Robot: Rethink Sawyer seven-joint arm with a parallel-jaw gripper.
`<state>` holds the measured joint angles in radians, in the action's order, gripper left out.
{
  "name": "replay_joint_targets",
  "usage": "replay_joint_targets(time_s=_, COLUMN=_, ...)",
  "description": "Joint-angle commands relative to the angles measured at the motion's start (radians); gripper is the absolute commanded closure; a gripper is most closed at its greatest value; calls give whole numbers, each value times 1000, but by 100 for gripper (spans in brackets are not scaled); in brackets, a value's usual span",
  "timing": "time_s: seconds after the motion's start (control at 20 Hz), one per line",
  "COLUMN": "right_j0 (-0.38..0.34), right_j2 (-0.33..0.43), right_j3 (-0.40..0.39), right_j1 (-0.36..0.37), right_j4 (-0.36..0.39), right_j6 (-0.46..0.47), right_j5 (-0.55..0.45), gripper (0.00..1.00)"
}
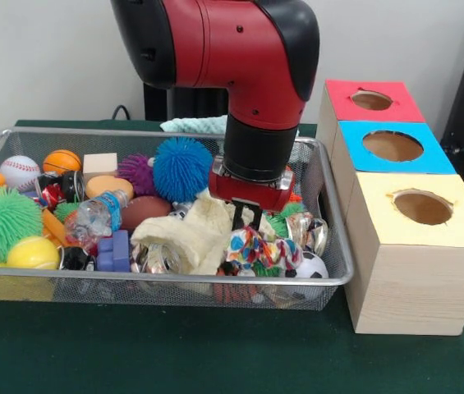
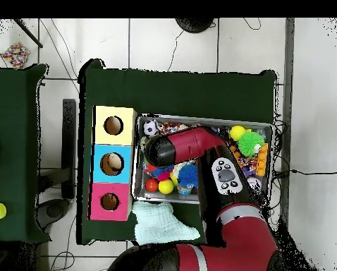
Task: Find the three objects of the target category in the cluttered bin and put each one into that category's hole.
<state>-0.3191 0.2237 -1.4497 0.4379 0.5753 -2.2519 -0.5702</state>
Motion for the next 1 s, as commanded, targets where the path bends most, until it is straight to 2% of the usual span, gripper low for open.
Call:
replay_joint_targets(time_s=0.05, right_j0=-16, right_j2=10, right_j3=-22, right_j1=-79, right_j4=57, right_j6=60, right_j5=52, gripper=100)
replay_joint_targets(time_s=0.35, right_j0=-12, right_j2=7, right_j3=-27, right_j1=-71, right_j4=51, right_j6=44, right_j5=66, gripper=100)
replay_joint_targets(time_s=0.65, right_j0=7, right_j2=-1, right_j3=-81, right_j1=10, right_j4=22, right_j6=4, right_j5=50, gripper=100)
replay_joint_targets(time_s=0.75, right_j0=13, right_j2=-6, right_j3=-134, right_j1=80, right_j4=-1, right_j6=6, right_j5=-1, gripper=100)
replay_joint_targets(time_s=0.85, right_j0=13, right_j2=-3, right_j3=-193, right_j1=185, right_j4=-38, right_j6=35, right_j5=-88, gripper=100)
replay_joint_targets(time_s=1.0, right_j0=17, right_j2=-3, right_j3=-221, right_j1=287, right_j4=-77, right_j6=73, right_j5=-192, gripper=100)
